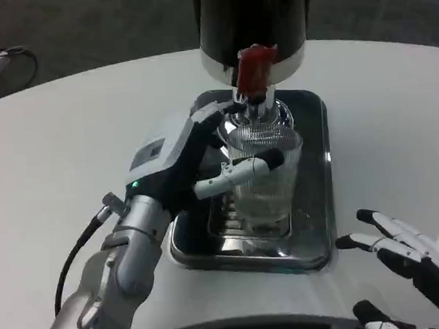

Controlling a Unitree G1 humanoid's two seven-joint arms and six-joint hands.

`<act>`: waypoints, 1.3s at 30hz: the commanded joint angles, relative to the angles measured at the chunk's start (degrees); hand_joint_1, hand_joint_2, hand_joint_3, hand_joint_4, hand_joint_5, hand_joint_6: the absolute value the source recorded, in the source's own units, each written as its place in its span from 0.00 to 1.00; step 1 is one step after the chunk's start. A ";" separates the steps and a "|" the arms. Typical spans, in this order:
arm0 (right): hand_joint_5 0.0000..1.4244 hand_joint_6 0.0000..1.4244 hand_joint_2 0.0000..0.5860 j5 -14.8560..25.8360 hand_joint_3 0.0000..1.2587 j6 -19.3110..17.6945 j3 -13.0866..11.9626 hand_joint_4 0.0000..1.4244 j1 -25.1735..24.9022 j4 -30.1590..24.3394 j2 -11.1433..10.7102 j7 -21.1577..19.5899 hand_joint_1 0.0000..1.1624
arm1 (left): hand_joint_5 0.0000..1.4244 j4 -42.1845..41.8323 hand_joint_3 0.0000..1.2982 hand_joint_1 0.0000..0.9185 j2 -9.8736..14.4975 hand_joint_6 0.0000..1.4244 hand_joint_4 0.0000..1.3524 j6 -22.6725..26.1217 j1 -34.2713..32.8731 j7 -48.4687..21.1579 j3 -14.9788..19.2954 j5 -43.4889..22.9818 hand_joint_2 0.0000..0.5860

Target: Grasp the cup under the faucet to collect the drink, then remove the cup.

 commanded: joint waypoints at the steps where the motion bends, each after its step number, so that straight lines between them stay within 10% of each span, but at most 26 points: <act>1: 0.03 0.16 0.82 -0.09 0.15 1.33 0.64 0.00 -0.44 0.27 -0.17 0.95 0.32 | 0.13 -0.17 0.12 0.04 0.98 0.27 0.00 -0.81 -0.10 1.00 0.73 -0.51 0.04; 16: 0.03 0.17 0.82 0.44 0.15 4.52 1.62 0.00 -2.14 1.27 -0.45 2.06 0.32 | 0.00 -0.61 0.08 0.02 1.42 0.09 0.00 -0.42 -0.78 0.86 0.92 -0.45 0.02; 39: 0.03 0.18 0.82 1.87 0.17 4.91 1.39 0.00 -0.79 0.74 -0.60 1.80 0.32 | 0.03 -12.52 0.10 0.02 4.56 0.10 0.00 -2.88 3.69 -2.92 4.89 -5.06 0.02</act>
